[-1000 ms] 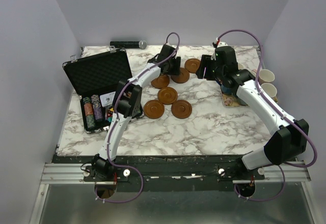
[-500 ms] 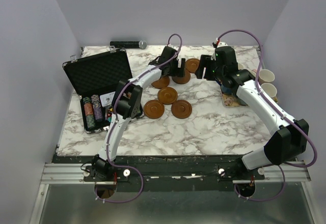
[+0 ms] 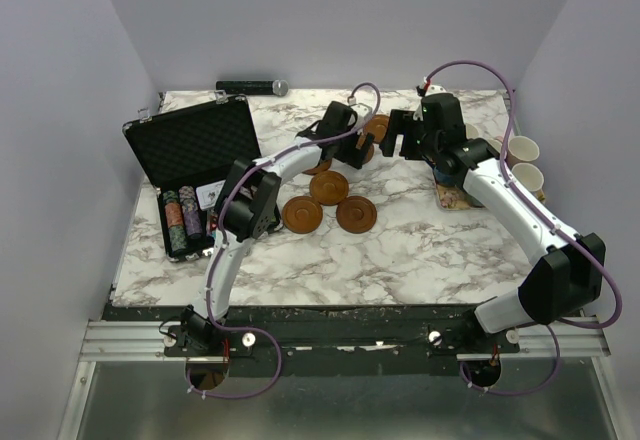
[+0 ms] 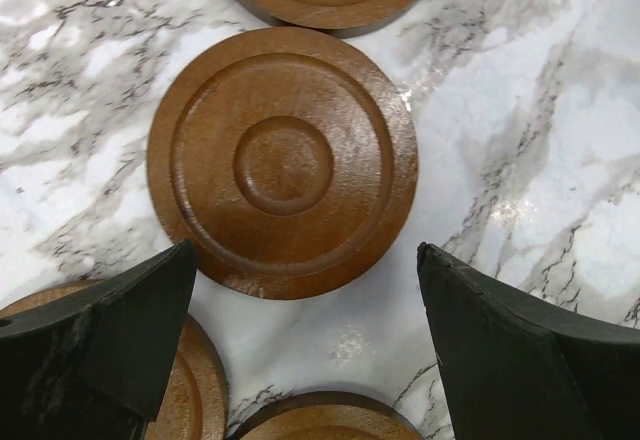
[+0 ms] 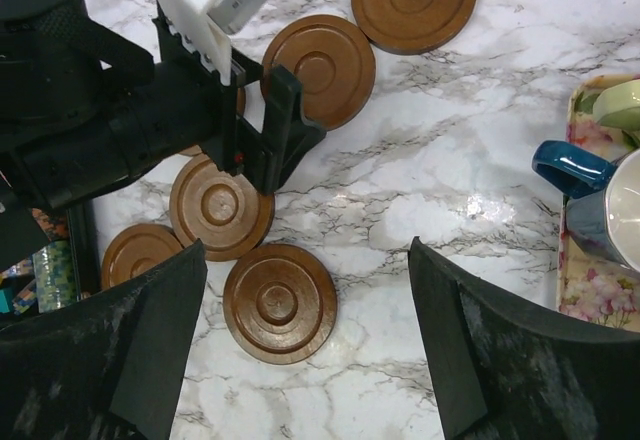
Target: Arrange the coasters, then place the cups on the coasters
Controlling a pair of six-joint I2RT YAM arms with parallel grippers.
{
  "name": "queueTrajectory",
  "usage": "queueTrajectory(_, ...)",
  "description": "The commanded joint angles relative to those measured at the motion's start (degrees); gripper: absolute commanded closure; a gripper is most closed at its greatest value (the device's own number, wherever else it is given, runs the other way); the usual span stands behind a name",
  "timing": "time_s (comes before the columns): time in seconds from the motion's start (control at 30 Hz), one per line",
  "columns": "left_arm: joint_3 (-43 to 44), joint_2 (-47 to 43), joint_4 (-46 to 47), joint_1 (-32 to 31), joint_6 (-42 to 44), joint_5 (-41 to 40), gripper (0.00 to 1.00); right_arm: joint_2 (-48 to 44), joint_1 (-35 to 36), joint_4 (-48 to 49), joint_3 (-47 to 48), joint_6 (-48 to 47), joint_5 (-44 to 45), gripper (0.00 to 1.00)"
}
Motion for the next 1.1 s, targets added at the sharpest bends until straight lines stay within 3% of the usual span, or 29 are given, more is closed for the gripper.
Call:
queueTrajectory(0.0,-0.8,-2.39,-0.17,-1.08,6.77,-0.3,0.01,-1.81,0.07,1.57,-1.13,0.07,-0.93,0.1)
queueTrajectory(0.43,-1.94,-1.96,0.1,-2.75,7.92,-9.7,0.01,-2.25,0.07,1.66,-1.39,0.16,-1.02,0.09)
queueTrajectory(1.07,5.08,3.05,-4.64,-2.75,5.46,-4.79,0.04,-3.04,0.07,1.66,-1.74,0.51,-0.84,0.09)
